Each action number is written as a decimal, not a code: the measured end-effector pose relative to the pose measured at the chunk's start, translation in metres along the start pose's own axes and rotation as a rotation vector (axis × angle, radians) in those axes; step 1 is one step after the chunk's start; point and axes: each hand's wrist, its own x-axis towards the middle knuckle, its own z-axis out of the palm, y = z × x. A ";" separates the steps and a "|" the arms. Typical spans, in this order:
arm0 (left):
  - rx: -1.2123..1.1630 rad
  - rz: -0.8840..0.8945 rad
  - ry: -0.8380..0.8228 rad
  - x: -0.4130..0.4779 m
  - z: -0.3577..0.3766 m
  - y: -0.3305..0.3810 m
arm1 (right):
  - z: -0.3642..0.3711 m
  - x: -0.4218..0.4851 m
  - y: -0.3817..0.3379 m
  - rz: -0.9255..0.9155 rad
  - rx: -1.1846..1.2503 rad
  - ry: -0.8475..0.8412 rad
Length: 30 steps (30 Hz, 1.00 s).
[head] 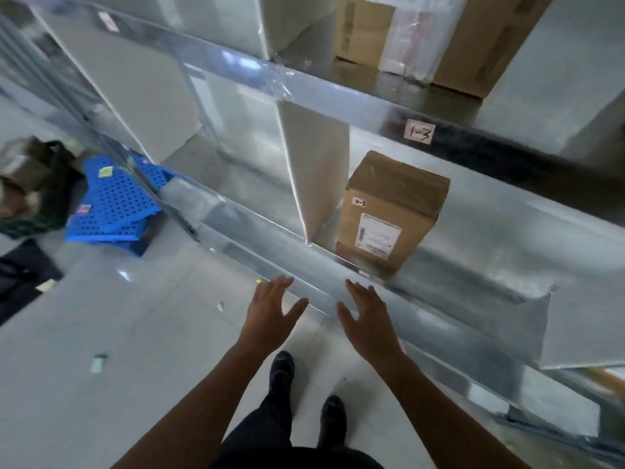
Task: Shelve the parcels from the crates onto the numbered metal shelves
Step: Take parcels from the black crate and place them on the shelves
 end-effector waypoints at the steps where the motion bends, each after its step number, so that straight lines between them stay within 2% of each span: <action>1: 0.045 -0.036 0.030 -0.010 -0.008 -0.008 | 0.005 0.001 -0.013 -0.056 -0.048 -0.028; 5: 0.117 -0.154 0.111 -0.046 -0.051 -0.047 | 0.029 0.004 -0.082 -0.259 -0.237 -0.110; 12: 0.088 -0.361 0.383 -0.122 -0.127 -0.138 | 0.101 -0.014 -0.204 -0.542 -0.270 -0.232; 22: 0.007 -0.683 0.657 -0.268 -0.276 -0.329 | 0.297 -0.072 -0.427 -0.878 -0.428 -0.406; 30: -0.008 -0.882 0.911 -0.371 -0.382 -0.429 | 0.428 -0.126 -0.579 -1.107 -0.377 -0.571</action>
